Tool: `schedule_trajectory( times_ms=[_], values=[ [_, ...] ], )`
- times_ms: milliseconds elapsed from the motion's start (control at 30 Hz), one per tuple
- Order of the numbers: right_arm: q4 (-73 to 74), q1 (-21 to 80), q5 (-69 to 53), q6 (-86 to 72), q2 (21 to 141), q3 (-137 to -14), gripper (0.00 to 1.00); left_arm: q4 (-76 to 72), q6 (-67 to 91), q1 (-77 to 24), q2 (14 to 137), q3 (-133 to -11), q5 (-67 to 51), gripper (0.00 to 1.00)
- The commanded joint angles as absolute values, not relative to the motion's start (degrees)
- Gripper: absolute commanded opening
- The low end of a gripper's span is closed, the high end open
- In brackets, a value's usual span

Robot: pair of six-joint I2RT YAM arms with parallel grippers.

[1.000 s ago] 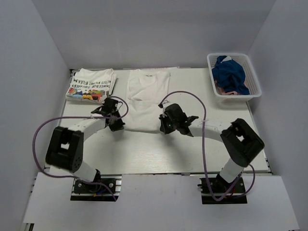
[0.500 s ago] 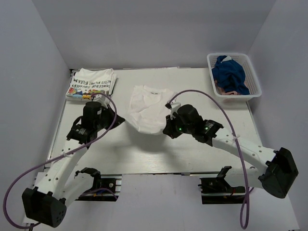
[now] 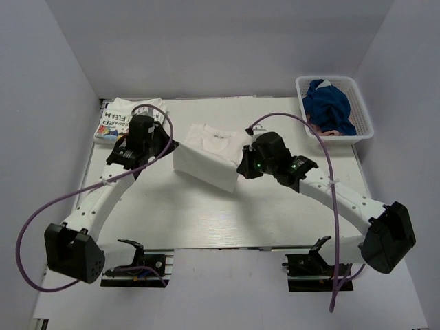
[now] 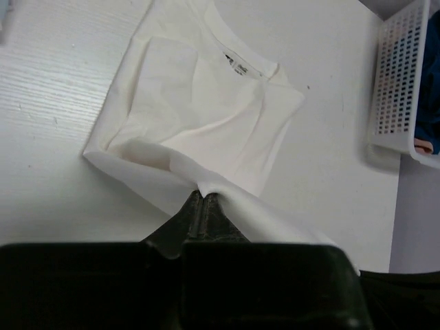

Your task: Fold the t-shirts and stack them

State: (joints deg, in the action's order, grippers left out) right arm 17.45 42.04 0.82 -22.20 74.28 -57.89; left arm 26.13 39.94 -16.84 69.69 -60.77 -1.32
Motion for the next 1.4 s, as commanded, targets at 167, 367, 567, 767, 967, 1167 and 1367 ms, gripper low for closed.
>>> schedule_trajectory(
  times_ms=[167, 367, 567, 767, 967, 1167, 1367],
  values=[
    [12.0, 33.5, -12.5, -24.2, 81.6, -61.3, 0.00, 21.8, 39.4, -16.2, 78.9, -69.8, 6.2, 0.00],
    [10.6, 28.3, -11.1, -23.6, 86.6, -65.8, 0.00, 19.2, 37.5, -16.2, 90.9, -77.6, 6.2, 0.00],
    [10.7, 24.5, -12.6, -21.7, 95.7, -72.9, 0.00, 17.8, 36.4, -16.2, 105.4, -88.8, 4.9, 0.00],
    [10.6, 20.7, -9.8, -20.1, 108.0, -82.8, 0.00, 16.7, 35.9, -16.2, 118.7, -102.5, 4.2, 0.00],
    [15.6, 17.5, -6.0, -19.3, 121.6, -100.3, 0.79, 18.1, 34.6, -15.6, 131.7, -116.6, 3.8, 0.64],
    [11.4, 19.1, -7.8, -18.2, 115.7, -95.6, 0.90, 12.2, 30.1, -16.8, 126.8, -112.6, 1.8, 1.00],
    [3.1, 20.1, -20.3, -18.4, 112.2, -89.4, 0.90, 6.1, 28.7, -16.8, 119.7, -101.7, -3.8, 1.00]
  ],
)
